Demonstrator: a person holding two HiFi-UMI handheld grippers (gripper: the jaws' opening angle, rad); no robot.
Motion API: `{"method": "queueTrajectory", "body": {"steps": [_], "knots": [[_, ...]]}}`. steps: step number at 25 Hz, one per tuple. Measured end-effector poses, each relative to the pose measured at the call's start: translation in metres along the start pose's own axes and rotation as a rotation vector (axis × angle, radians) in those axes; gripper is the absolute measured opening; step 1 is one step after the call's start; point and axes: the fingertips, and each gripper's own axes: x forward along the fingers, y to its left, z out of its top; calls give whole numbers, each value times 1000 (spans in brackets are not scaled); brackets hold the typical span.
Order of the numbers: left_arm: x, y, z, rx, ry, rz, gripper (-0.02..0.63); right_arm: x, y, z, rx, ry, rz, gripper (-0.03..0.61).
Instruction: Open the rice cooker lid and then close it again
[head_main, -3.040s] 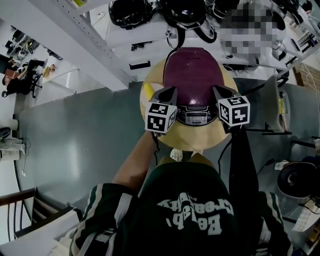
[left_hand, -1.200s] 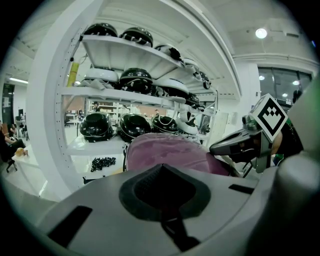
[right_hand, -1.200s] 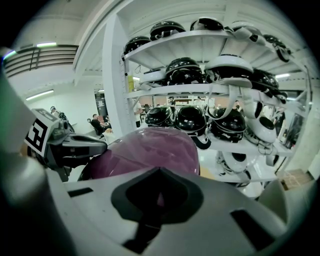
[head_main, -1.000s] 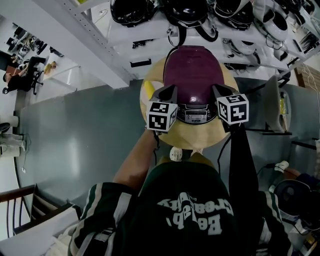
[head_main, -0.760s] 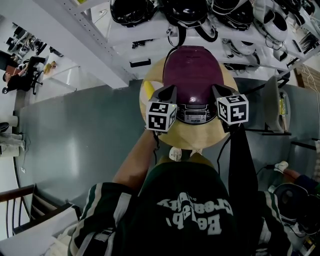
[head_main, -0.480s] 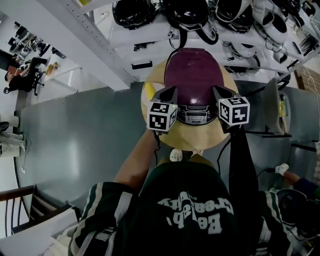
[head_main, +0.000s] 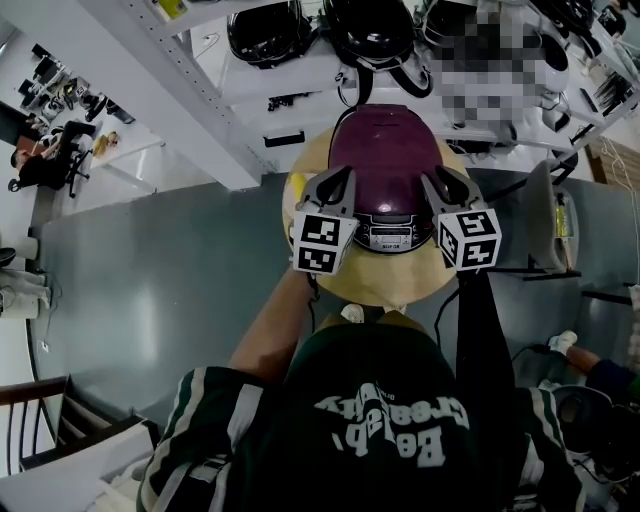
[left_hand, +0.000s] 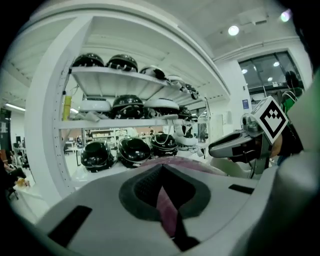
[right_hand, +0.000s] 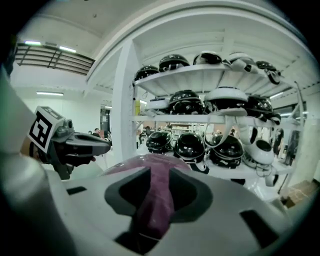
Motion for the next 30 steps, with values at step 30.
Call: {"method": "queueTrajectory", "body": {"steps": [30], "knots": [[-78,0,88,46,-298,65,0,-76,25,66,-141,-292,-126,3]]}}
